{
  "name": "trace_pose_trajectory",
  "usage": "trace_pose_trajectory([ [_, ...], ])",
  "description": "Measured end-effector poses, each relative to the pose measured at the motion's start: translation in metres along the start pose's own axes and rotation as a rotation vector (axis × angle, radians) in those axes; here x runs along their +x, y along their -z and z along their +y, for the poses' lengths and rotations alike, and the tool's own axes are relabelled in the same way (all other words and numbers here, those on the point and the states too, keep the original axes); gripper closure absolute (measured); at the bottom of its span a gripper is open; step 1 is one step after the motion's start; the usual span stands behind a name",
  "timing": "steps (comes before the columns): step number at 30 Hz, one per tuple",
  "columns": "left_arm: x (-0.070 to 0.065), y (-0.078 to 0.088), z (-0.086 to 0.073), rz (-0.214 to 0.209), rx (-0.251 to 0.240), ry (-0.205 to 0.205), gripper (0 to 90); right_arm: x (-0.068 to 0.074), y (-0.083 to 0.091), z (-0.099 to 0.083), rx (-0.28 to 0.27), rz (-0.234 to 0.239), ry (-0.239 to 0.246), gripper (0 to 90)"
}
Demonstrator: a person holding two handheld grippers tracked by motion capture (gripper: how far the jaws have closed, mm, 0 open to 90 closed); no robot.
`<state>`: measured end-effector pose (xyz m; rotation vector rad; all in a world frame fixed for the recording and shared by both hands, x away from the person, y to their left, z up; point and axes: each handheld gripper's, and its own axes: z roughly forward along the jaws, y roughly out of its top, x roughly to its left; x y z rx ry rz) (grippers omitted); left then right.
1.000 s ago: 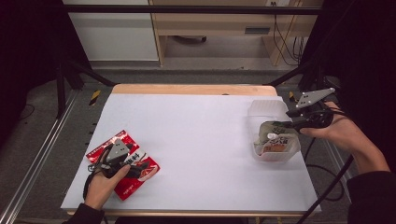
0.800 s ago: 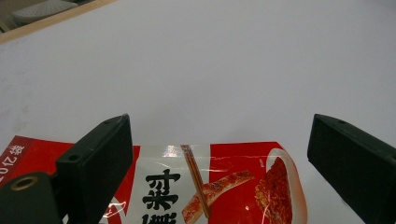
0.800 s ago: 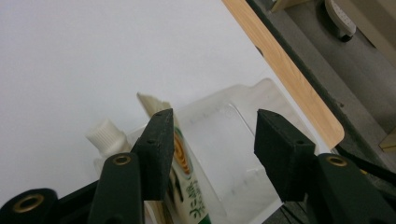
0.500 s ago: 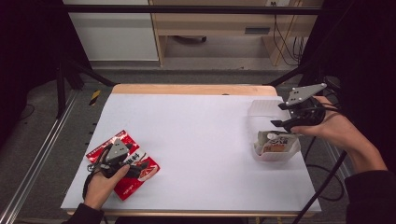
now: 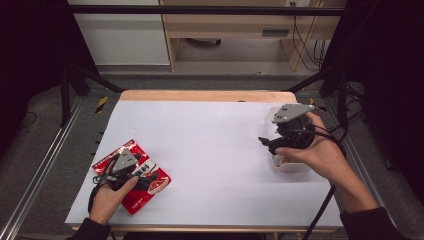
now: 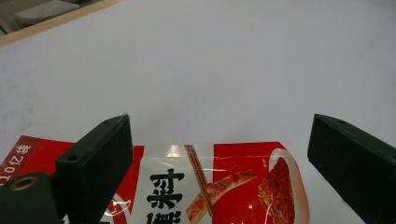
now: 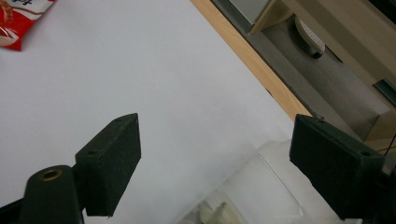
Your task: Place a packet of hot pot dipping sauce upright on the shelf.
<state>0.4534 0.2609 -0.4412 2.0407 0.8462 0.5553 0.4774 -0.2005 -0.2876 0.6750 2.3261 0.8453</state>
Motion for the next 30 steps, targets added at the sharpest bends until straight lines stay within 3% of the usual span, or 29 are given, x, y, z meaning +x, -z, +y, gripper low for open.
trace_pose_trajectory([
  [5, 0.002, 0.002, 0.000, 0.006, -0.001, 0.003, 6.6, 0.027, -0.009, 0.009, -0.026, -0.005, -0.024, 15.5],
  [8, 0.004, 0.004, 0.000, 0.013, -0.002, 0.007, 6.6, 0.044, -0.017, 0.010, -0.048, -0.008, -0.063, 15.2],
  [12, 0.008, 0.006, -0.001, 0.022, 0.002, 0.018, 6.6, 0.064, -0.031, 0.007, -0.049, -0.019, -0.090, 15.3],
  [18, 0.016, 0.009, -0.003, 0.043, 0.004, 0.046, 6.6, 0.093, -0.057, -0.005, -0.068, 0.011, -0.157, 14.8],
  [25, 0.031, 0.016, -0.006, 0.072, -0.002, 0.084, 6.6, 0.109, -0.075, -0.019, -0.086, 0.021, -0.189, 13.4],
  [30, 0.045, 0.028, -0.009, 0.128, -0.009, 0.116, 6.6, 0.113, -0.083, -0.038, -0.081, 0.015, -0.229, 13.4],
])
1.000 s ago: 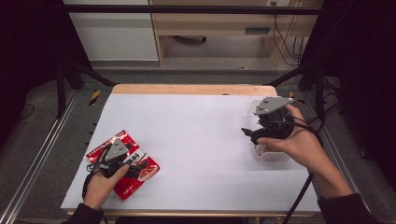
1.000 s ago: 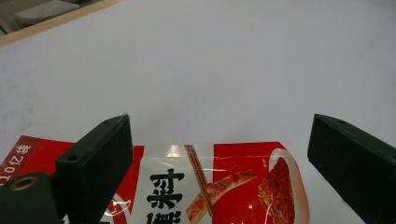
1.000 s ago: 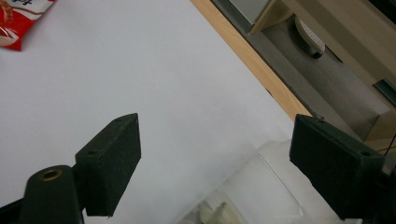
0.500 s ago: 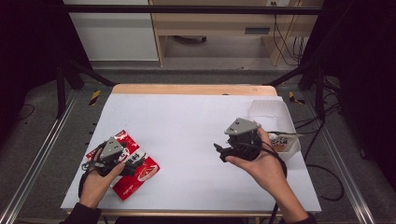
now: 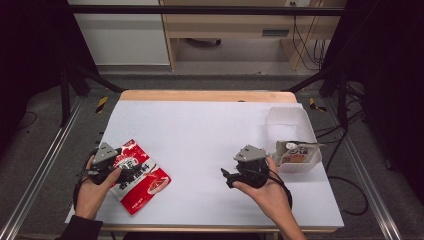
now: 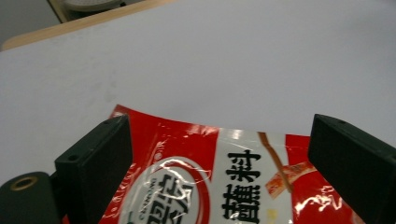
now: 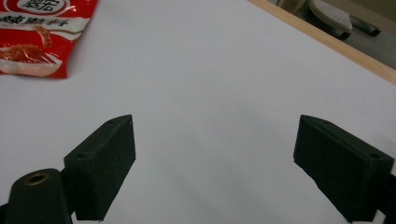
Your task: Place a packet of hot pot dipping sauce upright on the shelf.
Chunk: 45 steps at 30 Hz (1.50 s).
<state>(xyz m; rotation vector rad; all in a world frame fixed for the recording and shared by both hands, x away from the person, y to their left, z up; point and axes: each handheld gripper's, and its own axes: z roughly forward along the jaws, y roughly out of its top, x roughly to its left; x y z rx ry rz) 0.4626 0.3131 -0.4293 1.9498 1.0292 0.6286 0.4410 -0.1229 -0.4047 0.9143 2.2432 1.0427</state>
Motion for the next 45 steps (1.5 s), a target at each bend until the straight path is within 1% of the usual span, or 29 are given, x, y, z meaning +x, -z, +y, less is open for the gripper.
trace_pose_trajectory([
  [1, 0.002, 0.001, 0.000, 0.006, -0.006, 0.010, 6.6, 0.000, -0.002, -0.006, 0.003, -0.007, -0.001, 13.5],
  [2, 0.007, 0.005, 0.000, 0.021, -0.007, 0.017, 6.6, 0.001, -0.003, -0.009, 0.006, -0.010, -0.007, 13.4],
  [3, 0.009, 0.007, 0.000, 0.033, -0.004, 0.016, 6.6, 0.001, -0.003, -0.013, -0.002, -0.017, -0.007, 13.9],
  [4, 0.014, 0.010, 0.000, 0.048, -0.003, 0.024, 6.6, 0.001, -0.004, -0.016, -0.010, -0.022, -0.011, 14.0],
  [6, 0.021, 0.015, -0.002, 0.079, 0.000, 0.034, 6.6, 0.001, -0.005, -0.022, -0.026, -0.018, -0.033, 13.5],
  [8, 0.029, 0.020, -0.004, 0.109, 0.008, 0.058, 6.8, 0.000, -0.005, -0.027, -0.040, -0.025, -0.047, 13.6],
  [9, 0.033, 0.022, -0.005, 0.119, 0.011, 0.068, 6.8, 0.000, -0.005, -0.029, -0.038, -0.021, -0.059, 13.3],
  [12, 0.043, 0.026, -0.008, 0.143, 0.009, 0.089, 7.0, -0.001, -0.005, -0.035, -0.027, -0.027, -0.070, 13.3],
  [14, 0.050, 0.029, -0.011, 0.154, 0.018, 0.094, 7.0, 0.000, -0.006, -0.038, -0.024, -0.028, -0.072, 13.4],
  [15, 0.053, 0.031, -0.012, 0.164, 0.027, 0.092, 7.0, 0.001, -0.006, -0.039, -0.023, -0.032, -0.070, 13.5],
  [16, 0.057, 0.032, -0.015, 0.179, 0.030, 0.099, 7.1, 0.002, -0.007, -0.040, -0.024, -0.039, -0.065, 13.5],
  [19, 0.066, 0.037, -0.021, 0.200, 0.043, 0.104, 9.6, 0.002, -0.008, -0.039, -0.023, -0.038, -0.062, 13.8],
  [22, 0.072, 0.038, -0.026, 0.200, 0.058, 0.118, 13.0, 0.004, -0.011, -0.040, -0.013, -0.039, -0.047, 13.9],
  [24, 0.075, 0.038, -0.029, 0.203, 0.065, 0.120, 15.1, 0.004, -0.011, -0.040, -0.009, -0.036, -0.046, 14.0],
  [26, 0.077, 0.036, -0.033, 0.191, 0.082, 0.121, 19.0, 0.004, -0.012, -0.041, -0.004, -0.037, -0.044, 14.3],
  [31, 0.075, 0.030, -0.038, 0.159, 0.126, 0.123, 22.5, 0.005, -0.012, -0.042, 0.003, -0.032, -0.049, 14.9],
  [35, 0.075, 0.027, -0.043, 0.139, 0.140, 0.128, 24.4, 0.006, -0.014, -0.042, 0.011, -0.026, -0.038, 15.0],
  [38, 0.076, 0.025, -0.047, 0.133, 0.163, 0.124, 24.3, 0.007, -0.015, -0.042, 0.013, -0.022, -0.034, 15.1],
  [45, 0.079, 0.021, -0.052, 0.118, 0.182, 0.143, 22.8, 0.008, -0.017, -0.042, 0.022, -0.009, -0.031, 15.1],
])
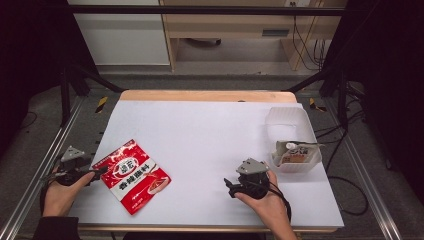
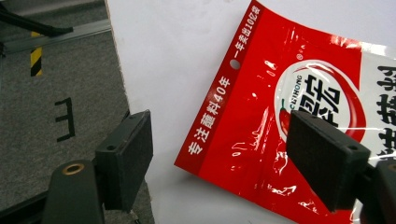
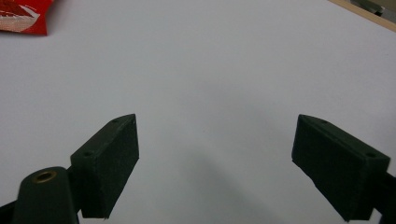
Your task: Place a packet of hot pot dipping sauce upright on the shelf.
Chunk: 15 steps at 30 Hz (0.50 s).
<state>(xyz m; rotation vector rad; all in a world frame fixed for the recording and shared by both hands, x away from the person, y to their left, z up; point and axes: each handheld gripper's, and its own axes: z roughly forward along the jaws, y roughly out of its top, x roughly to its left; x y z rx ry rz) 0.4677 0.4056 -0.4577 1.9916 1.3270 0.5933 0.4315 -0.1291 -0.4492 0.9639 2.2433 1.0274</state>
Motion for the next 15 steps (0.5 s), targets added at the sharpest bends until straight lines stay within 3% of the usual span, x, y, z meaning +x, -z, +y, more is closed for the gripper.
trace_pose_trajectory([
  [15, 0.0007, -0.0078, -0.0030, -0.019, 0.036, 0.008, 20.4, 0.0027, -0.0014, -0.0001, 0.008, 0.015, 0.011, 15.1],
])
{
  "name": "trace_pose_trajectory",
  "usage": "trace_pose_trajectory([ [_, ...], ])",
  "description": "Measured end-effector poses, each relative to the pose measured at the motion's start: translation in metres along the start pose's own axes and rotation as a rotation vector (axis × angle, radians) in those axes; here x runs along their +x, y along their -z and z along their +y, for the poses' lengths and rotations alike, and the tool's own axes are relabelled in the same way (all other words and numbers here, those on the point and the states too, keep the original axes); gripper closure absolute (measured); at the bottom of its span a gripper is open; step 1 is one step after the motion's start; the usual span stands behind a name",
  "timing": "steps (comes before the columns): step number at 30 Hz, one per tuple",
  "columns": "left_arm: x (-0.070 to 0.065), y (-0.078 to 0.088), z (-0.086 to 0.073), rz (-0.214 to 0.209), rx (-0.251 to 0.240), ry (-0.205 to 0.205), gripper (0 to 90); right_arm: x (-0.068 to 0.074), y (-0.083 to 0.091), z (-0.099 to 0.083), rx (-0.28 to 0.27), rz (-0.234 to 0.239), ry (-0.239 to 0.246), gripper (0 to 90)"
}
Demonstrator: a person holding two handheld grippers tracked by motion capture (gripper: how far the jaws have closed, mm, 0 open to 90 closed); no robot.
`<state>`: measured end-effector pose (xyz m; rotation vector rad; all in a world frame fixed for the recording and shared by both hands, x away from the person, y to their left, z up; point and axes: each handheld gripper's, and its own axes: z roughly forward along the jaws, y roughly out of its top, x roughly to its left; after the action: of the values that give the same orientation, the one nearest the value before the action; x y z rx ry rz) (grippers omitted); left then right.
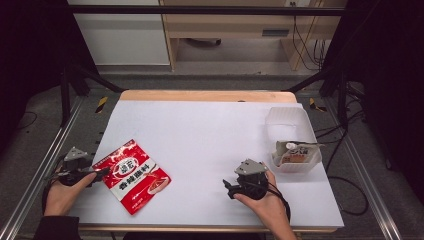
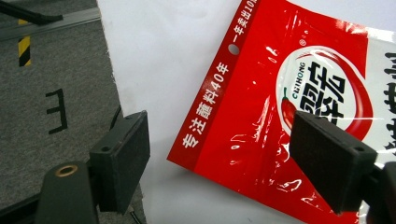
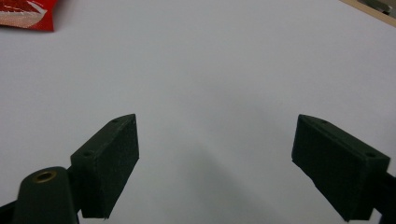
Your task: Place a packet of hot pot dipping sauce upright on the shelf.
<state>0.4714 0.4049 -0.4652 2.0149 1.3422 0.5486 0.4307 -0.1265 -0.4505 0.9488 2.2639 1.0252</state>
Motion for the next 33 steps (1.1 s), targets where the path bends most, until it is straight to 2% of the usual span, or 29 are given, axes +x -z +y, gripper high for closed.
trace_pose_trajectory([
  [5, 0.000, 0.000, -0.001, -0.024, 0.008, 0.007, 22.2, 0.000, -0.001, 0.000, 0.006, 0.002, 0.001, 15.1],
  [8, -0.002, 0.000, 0.000, -0.054, 0.008, 0.009, 24.2, 0.000, -0.001, 0.000, 0.007, 0.002, 0.001, 15.1],
  [11, -0.004, 0.002, 0.001, -0.052, -0.004, 0.006, 25.7, 0.000, -0.001, 0.000, 0.006, 0.001, 0.003, 15.2],
  [15, -0.006, 0.007, 0.003, -0.091, -0.033, 0.039, 28.4, -0.001, -0.001, -0.001, 0.007, 0.001, 0.006, 15.2],
  [17, -0.007, 0.009, 0.004, -0.095, -0.044, 0.037, 30.9, -0.001, -0.001, -0.001, 0.008, 0.001, 0.007, 15.2],
  [20, -0.010, 0.014, 0.005, -0.123, -0.063, 0.037, 34.2, -0.001, -0.001, -0.001, 0.009, 0.000, 0.007, 15.2],
  [26, -0.014, 0.018, 0.004, -0.154, -0.040, 0.023, 41.3, -0.002, 0.000, -0.002, 0.014, 0.001, 0.003, 15.2],
  [28, -0.013, 0.020, 0.003, -0.146, -0.028, 0.038, 44.1, -0.002, 0.000, -0.002, 0.014, 0.001, 0.006, 15.3],
  [29, -0.012, 0.020, 0.002, -0.155, -0.030, 0.049, 48.5, -0.003, 0.000, -0.002, 0.014, 0.001, 0.006, 15.3],
  [33, -0.007, 0.015, -0.002, -0.167, -0.001, 0.055, 50.0, -0.003, -0.001, -0.002, 0.018, 0.002, 0.005, 15.3],
])
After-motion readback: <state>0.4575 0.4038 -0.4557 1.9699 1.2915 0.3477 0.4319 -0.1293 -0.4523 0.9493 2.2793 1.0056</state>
